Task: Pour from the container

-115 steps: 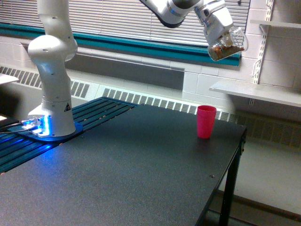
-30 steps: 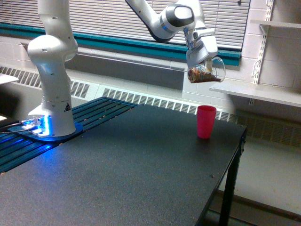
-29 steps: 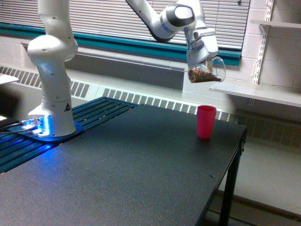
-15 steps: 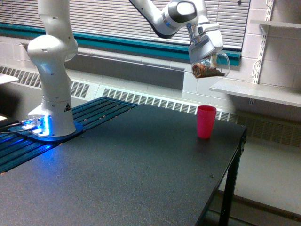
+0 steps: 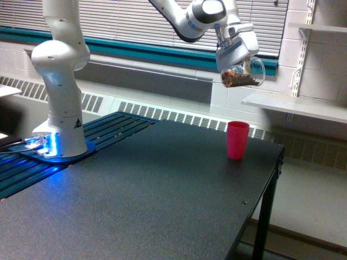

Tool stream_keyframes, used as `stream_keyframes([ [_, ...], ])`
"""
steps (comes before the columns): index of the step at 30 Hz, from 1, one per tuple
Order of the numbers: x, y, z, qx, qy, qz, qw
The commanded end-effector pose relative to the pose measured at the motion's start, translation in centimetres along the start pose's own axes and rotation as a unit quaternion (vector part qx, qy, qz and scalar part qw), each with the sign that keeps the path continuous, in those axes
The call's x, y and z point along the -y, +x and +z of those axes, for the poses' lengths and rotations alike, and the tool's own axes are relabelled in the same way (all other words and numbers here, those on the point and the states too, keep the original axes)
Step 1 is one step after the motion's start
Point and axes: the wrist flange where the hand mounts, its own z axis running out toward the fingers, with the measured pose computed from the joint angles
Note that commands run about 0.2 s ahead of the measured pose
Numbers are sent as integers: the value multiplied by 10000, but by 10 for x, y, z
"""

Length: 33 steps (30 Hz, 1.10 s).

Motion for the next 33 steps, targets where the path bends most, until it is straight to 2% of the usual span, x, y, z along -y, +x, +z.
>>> stream_keyframes([
  [1, 14, 3, -16, -181, 9, -384, 9991],
  [11, -5, -10, -24, -91, -13, -88, 9999],
  [18, -17, -24, -17, 70, -127, -33, 9999],
  [33, -25, -32, -11, 190, -181, -174, 9995],
])
